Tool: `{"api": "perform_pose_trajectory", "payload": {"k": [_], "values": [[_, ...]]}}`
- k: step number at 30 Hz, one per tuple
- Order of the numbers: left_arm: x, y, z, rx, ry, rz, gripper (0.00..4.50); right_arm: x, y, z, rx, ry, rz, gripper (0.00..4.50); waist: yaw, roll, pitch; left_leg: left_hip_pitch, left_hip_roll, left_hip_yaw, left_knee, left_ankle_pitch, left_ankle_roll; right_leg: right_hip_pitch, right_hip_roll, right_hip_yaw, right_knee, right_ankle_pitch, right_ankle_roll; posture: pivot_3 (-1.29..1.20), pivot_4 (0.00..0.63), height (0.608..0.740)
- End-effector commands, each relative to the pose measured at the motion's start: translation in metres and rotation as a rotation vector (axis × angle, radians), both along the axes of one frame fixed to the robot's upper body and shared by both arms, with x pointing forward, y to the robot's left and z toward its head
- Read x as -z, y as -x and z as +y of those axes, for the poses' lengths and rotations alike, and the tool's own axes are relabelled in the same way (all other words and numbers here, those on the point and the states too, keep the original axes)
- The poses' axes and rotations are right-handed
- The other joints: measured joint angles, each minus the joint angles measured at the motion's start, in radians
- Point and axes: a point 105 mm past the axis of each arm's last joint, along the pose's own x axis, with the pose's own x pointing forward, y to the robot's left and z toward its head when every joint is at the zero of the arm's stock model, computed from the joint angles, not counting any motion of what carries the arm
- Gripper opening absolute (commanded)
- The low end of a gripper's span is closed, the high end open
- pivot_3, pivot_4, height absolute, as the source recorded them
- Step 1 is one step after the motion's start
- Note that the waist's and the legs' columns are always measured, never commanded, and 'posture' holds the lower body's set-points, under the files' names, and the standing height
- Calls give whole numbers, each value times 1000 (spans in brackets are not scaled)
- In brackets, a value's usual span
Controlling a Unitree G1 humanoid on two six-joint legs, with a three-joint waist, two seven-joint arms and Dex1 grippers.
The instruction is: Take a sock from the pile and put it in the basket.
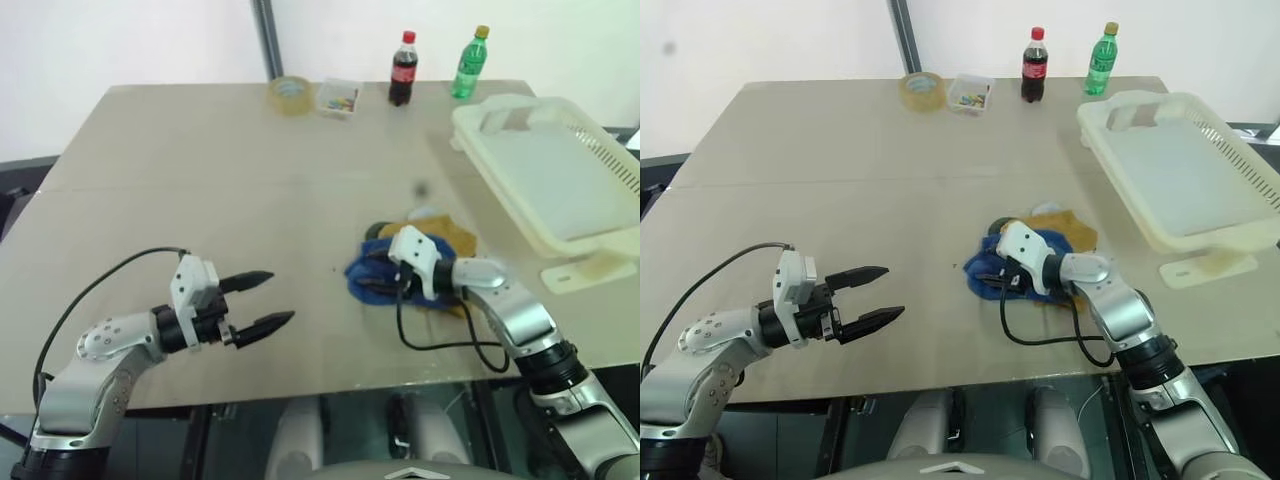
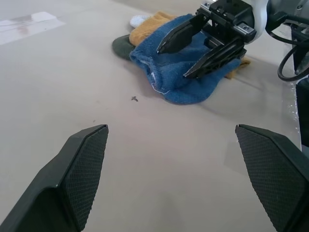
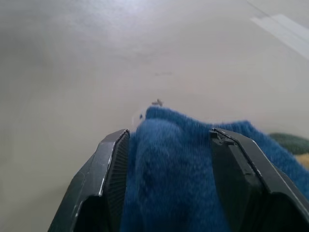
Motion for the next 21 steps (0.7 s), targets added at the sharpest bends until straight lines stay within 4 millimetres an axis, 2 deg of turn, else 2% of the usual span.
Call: {"api": "perform_pose_trajectory", "payload": {"k": [1, 2, 5, 11, 17, 21], "values": [[-14, 1, 1, -4, 5, -64, 4500, -7, 1, 6, -28, -20, -22, 1551, 2, 0, 0, 0, 0, 0, 0, 0, 0, 0, 0, 0, 0, 0, 0, 0, 150, 740], [-14, 1, 1, -5, 5, -65, 4500, -7, 1, 7, -30, -20, -21, 1063, 2, 0, 0, 0, 0, 0, 0, 0, 0, 0, 0, 0, 0, 0, 0, 0, 150, 740], [-14, 1, 3, -12, 1, -67, 4500, -5, 0, 8, -32, -16, -17, 30, 2, 0, 0, 0, 0, 0, -1, 0, 0, 0, 0, 0, 0, 0, 0, 0, 150, 740], [-16, 2, 4, -24, -1, -75, 4500, 0, -1, 10, -41, 0, -14, 30, 2, 0, 0, 0, 0, 1, -1, 0, 0, -1, 0, 0, 0, 0, 0, 0, 150, 740], [-19, 0, 5, -42, 0, -89, 4500, -21, -4, 22, -67, -66, -35, 30, -1, 1, 0, 0, 0, 1, -1, 0, 0, -1, 0, 0, 0, 0, 0, 0, 150, 740], [-20, 0, 4, -41, 7, -88, 4500, -36, -7, 41, -97, -112, -35, 30, -9, 1, 0, 0, 0, 1, -2, 0, 0, -1, 0, 1, 0, 0, 0, 0, 150, 740]]}}
